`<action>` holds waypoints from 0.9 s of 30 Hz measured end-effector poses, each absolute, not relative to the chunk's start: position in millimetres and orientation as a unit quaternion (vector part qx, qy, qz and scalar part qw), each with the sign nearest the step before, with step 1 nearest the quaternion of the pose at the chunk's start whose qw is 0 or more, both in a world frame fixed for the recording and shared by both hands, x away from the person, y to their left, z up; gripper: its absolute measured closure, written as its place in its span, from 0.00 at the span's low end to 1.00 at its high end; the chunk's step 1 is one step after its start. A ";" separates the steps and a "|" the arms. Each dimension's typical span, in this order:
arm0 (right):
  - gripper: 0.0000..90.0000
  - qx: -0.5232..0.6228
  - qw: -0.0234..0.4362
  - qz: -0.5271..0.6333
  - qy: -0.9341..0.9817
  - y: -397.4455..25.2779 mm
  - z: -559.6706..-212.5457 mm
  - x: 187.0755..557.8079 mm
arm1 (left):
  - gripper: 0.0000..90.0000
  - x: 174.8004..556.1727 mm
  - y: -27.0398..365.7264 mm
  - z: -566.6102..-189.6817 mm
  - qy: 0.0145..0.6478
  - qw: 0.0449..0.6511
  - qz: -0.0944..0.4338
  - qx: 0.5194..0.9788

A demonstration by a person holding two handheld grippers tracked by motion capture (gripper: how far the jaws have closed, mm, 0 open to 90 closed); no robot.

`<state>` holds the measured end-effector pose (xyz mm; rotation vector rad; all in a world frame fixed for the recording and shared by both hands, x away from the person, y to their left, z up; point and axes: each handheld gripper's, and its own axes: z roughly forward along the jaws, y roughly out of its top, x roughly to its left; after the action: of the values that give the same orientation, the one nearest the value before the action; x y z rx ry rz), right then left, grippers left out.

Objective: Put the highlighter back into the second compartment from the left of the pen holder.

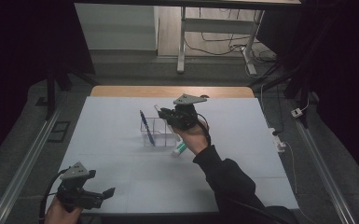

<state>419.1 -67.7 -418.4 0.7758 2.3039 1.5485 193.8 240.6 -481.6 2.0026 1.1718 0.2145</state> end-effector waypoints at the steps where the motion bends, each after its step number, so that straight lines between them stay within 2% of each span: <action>1: 0.87 0.268 0.130 0.533 0.792 -66.7 -418.3 420.3 | 0.00 193.7 240.6 -481.7 0.462 0.395 0.084 0.790; 27: 0.87 0.273 0.147 0.551 0.775 -33.3 -418.2 441.3 | 0.00 193.8 240.7 -481.8 0.459 0.396 0.082 0.791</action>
<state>441.3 -33.3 -418.2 0.7864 2.2293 1.5844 193.8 240.7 -481.8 2.0056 1.1641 0.2074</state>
